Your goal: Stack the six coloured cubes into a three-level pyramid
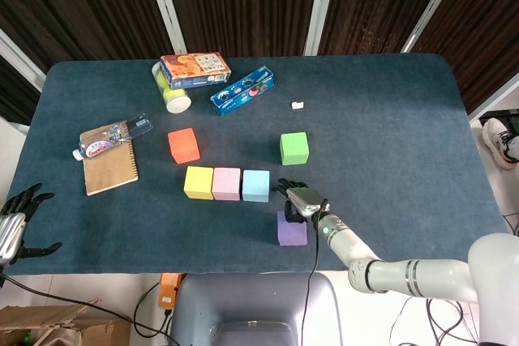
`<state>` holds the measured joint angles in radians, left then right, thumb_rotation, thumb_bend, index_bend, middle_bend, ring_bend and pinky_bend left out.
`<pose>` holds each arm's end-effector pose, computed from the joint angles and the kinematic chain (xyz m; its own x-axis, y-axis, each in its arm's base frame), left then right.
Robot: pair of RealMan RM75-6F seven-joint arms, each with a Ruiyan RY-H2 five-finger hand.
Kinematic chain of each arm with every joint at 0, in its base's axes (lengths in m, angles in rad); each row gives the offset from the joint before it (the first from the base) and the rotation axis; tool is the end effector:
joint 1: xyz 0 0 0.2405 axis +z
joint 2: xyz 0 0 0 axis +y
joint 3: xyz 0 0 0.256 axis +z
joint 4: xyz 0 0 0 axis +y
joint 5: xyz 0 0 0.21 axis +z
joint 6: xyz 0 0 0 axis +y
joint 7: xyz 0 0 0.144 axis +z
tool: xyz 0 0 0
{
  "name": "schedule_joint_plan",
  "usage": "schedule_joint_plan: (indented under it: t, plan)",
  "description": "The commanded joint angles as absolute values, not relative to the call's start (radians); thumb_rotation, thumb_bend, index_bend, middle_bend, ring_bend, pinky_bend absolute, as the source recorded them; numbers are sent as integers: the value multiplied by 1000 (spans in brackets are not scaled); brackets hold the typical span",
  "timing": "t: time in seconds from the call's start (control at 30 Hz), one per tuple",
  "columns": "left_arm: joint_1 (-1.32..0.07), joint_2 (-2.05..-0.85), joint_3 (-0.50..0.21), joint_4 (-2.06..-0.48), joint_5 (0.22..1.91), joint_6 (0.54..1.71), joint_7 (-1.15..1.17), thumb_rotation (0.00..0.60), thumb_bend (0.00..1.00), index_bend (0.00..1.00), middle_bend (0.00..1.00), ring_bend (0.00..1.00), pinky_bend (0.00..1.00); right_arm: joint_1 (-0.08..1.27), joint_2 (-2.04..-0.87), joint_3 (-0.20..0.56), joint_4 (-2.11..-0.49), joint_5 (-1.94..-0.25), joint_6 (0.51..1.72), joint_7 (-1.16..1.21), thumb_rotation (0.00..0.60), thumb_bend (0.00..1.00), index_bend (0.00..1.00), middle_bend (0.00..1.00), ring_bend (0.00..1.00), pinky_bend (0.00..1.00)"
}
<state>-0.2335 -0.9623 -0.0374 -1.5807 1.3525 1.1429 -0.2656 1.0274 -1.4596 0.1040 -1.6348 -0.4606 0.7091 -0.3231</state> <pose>-0.3404 0.2227 0.1841 0.2819 0.2425 0.9283 0.9463 0.0893 -0.3107 -0.1181 -0.3407 -0.0400 0.2210 -0.6794 0.6997 -0.9753 -0.1534 0.1591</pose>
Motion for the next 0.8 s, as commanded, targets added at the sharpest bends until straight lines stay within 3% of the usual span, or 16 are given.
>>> schedule_joint_plan:
  t: [0.03,0.8]
  plan:
    - [-234,-962,-37,-1581,1353,1141,-265,600,91,196,9,0,84,1033,-1463,105,-1635,-461,710,-319,553,589,148,0,0,0]
    - [-233,-959,-36,-1587,1351,1139,-259,600,91,196,9,0,84,1099,-1505,114,-1597,-412,701,-295,553,589,120,0,0,0]
